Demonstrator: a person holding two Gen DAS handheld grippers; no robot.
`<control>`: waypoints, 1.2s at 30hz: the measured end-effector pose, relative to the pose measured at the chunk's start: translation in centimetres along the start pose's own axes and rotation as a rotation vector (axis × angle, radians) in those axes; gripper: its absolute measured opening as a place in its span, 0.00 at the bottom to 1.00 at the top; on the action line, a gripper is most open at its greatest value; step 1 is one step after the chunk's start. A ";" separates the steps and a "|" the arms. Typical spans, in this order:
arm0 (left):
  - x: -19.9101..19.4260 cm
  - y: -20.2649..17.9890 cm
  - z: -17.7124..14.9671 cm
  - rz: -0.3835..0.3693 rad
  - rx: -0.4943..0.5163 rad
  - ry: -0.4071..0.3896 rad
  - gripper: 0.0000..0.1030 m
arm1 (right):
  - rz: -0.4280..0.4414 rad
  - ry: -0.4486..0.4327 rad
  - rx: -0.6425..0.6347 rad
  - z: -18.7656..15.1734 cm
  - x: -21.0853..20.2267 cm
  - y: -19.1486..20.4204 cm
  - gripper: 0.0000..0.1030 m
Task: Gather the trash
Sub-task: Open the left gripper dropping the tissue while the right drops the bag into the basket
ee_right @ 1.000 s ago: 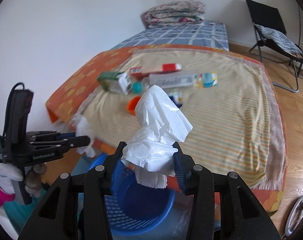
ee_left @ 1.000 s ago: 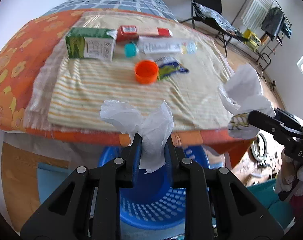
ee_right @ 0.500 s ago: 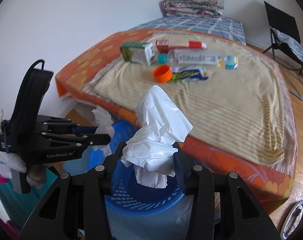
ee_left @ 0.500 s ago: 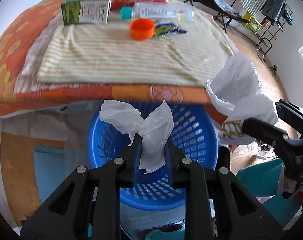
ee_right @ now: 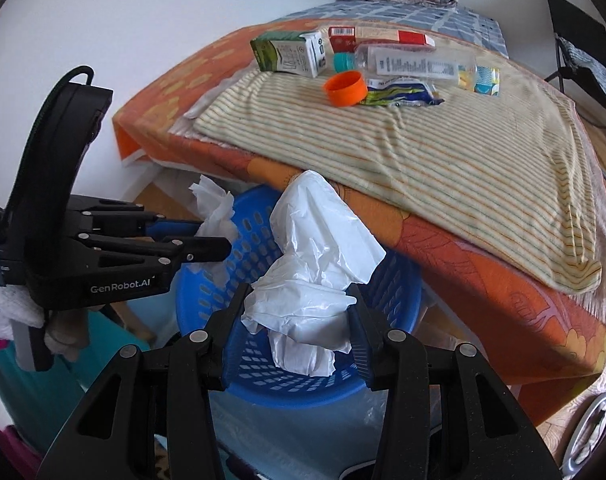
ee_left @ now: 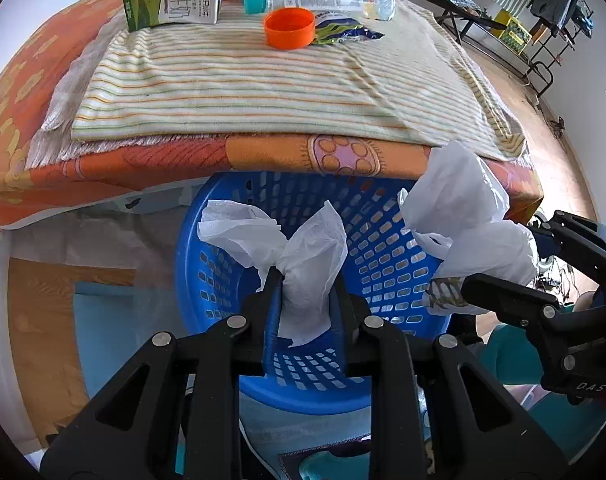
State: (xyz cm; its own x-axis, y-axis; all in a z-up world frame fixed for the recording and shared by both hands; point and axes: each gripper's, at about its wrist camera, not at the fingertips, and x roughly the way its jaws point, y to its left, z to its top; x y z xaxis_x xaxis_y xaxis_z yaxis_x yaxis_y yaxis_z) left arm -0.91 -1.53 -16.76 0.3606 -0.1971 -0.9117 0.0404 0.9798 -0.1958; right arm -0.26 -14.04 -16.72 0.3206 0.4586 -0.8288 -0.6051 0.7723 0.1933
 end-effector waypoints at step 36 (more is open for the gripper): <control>-0.5 1.0 0.2 0.041 -0.052 -0.021 0.56 | -0.004 0.039 0.091 0.9 0.6 -1.2 0.66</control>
State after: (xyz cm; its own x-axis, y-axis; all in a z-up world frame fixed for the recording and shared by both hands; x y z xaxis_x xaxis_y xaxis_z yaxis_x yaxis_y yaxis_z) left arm -0.88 -0.49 -16.43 0.3802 -0.1557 -0.9117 -0.0227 0.9839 -0.1775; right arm 1.32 -14.33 -17.02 0.2930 0.4391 -0.8493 -0.5343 0.8118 0.2354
